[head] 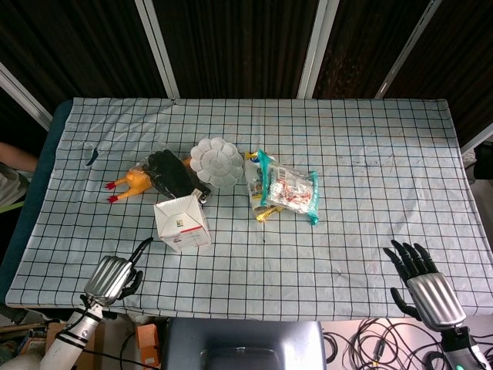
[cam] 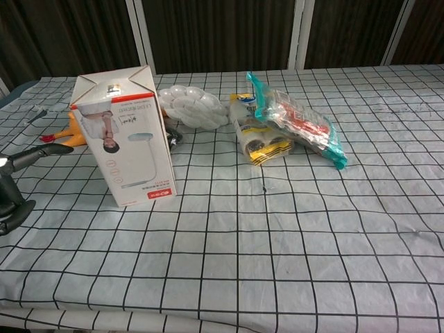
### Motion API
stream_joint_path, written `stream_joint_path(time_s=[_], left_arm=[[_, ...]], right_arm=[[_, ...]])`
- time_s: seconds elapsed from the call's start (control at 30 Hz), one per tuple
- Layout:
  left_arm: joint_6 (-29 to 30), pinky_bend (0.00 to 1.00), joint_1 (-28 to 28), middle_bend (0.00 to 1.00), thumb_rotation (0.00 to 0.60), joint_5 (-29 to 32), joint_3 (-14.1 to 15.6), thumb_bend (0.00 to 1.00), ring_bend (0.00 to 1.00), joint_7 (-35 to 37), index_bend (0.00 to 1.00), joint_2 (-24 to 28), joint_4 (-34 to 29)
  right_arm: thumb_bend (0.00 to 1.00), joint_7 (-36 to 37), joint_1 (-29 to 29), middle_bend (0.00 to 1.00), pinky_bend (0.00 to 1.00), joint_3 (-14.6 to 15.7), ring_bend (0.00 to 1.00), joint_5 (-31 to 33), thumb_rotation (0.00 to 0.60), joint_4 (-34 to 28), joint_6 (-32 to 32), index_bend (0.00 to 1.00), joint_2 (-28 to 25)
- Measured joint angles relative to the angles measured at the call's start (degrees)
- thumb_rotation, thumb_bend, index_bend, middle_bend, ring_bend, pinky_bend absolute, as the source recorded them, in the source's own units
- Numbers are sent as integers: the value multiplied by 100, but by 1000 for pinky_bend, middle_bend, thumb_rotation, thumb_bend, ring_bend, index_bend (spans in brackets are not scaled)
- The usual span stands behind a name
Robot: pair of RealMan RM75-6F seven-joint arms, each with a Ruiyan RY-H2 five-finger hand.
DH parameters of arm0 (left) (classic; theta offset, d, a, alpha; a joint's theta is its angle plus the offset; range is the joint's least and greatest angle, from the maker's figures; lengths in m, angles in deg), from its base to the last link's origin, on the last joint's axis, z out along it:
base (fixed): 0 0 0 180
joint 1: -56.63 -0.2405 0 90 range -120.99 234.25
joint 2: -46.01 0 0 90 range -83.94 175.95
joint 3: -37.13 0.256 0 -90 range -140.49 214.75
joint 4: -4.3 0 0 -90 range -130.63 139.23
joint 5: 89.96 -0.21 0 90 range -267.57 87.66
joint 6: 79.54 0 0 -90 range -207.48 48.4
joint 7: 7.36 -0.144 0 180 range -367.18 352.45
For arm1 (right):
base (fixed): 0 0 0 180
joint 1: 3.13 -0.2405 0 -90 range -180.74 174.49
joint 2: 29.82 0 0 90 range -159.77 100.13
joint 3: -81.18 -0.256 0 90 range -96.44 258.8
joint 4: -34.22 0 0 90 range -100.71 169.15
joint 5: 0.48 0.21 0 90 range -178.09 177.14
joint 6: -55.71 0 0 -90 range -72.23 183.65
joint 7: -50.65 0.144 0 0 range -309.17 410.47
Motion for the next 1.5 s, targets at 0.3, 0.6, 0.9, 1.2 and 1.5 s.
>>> stream_joint_path(time_s=[0.3,0.6,0.9,1.2,1.5], left_arm=[[-194,1000,112,1000,600,-102,167,620,1000,-204,0,-260,61],[-126,1000,98,1000,600,-105,188,607,1000,-295,0,-276,-24],[20,818,61,682,600,-182,204,509,727,-222,0,-273,-58],[462,0,-111,0,600,-1039,725,373,0,224,0,395,65],[2465,0,-843,0,600,-2123,1186,375,0,1629,0,778,1229]], right_arm=[[391,-37,9,0,0,-3,0,30,600,-17,12,0,-2],[391,-37,14,0,0,2,0,16,600,-13,4,0,-3],[392,-36,20,0,0,-11,0,28,600,-14,-12,0,-4],[391,-139,32,0,0,-17,0,61,600,-6,3,0,18],[392,-370,43,0,0,-44,0,91,600,-40,15,0,116]])
